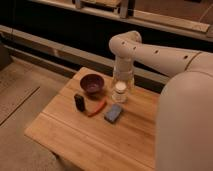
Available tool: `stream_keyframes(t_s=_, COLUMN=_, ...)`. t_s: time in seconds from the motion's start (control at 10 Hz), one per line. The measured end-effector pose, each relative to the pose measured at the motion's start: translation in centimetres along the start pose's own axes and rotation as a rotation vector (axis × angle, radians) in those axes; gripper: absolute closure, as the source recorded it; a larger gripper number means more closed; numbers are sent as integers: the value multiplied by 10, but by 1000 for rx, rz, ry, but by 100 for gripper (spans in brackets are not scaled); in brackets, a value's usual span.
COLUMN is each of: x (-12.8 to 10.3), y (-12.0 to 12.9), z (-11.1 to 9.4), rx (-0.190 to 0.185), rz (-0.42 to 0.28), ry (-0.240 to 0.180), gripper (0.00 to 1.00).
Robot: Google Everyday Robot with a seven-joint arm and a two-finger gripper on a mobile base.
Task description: Place the ceramic cup over the eraser
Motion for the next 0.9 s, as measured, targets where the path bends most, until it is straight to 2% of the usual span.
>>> stream_keyframes(t_s=0.2, x=0, y=0, z=0, rx=2, rz=-2, ry=-1, gripper=35)
stream_keyframes(t_s=0.4, x=-12, y=-4, z=-1, rx=-2, rz=55, ry=0, gripper=35)
stream_keyframes(t_s=0.6, x=-34, y=-13, z=-16, rx=-45, rz=119, ry=-13, gripper=35)
stream_keyframes(t_s=0.9, x=-47, y=-21, z=-24, rx=-82, rz=151, ry=-18, gripper=35)
